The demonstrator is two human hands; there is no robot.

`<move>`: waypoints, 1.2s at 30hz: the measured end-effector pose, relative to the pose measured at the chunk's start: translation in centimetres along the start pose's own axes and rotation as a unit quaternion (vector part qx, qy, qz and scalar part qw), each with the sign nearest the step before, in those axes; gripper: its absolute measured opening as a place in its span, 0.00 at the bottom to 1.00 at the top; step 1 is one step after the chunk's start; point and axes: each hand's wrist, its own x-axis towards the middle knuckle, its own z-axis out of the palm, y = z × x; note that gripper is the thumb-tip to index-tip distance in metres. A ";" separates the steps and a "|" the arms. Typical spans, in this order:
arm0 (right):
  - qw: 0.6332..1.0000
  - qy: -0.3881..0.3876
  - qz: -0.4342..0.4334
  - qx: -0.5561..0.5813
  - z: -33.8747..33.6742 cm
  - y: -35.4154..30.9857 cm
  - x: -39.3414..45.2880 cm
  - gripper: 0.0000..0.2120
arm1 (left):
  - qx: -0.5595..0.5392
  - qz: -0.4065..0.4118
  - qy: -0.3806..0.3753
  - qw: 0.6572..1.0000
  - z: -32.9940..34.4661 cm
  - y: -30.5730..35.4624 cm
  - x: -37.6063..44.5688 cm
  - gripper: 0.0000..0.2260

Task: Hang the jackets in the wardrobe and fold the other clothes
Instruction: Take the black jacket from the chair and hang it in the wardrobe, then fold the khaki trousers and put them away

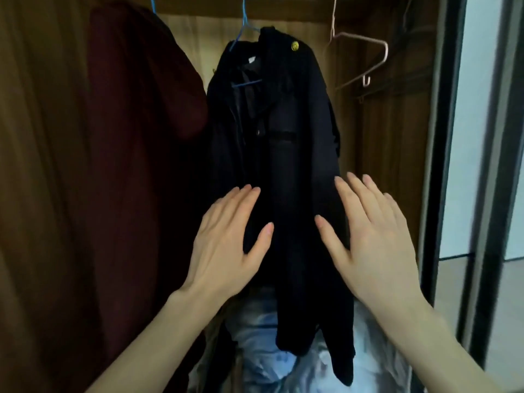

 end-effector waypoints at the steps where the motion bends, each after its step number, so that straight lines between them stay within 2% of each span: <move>1: 1.000 0.000 0.010 0.008 -0.3 0.1 -1.1 0.30 | 0.006 0.002 -0.005 1.000 -0.2 0.4 -1.0 0.29; 8: 0.998 -0.040 0.037 0.012 -3.0 -0.1 -8.6 0.30 | 0.001 0.037 -0.021 0.999 -1.6 2.8 -5.8 0.28; 14: 0.995 -0.063 0.070 -0.043 -5.7 -0.1 -14.1 0.33 | -0.127 0.011 -0.043 0.991 0.4 4.5 -9.6 0.27; 17: 0.988 -0.066 0.114 -0.083 -7.4 0.3 -16.5 0.33 | -0.200 0.026 -0.040 0.979 2.5 6.0 -11.0 0.26; 22: 0.968 -0.065 0.201 -0.135 -11.8 1.3 -20.3 0.32 | -0.300 0.066 -0.069 0.949 6.3 9.8 -12.5 0.26; 27: 0.935 -0.058 0.273 -0.221 -16.1 1.1 -24.4 0.30 | -0.399 0.122 -0.097 0.904 8.7 15.4 -14.2 0.25; 36: 0.866 -0.053 0.380 -0.322 -24.6 -0.2 -33.5 0.30 | -0.503 0.213 -0.173 0.819 8.4 27.4 -19.3 0.26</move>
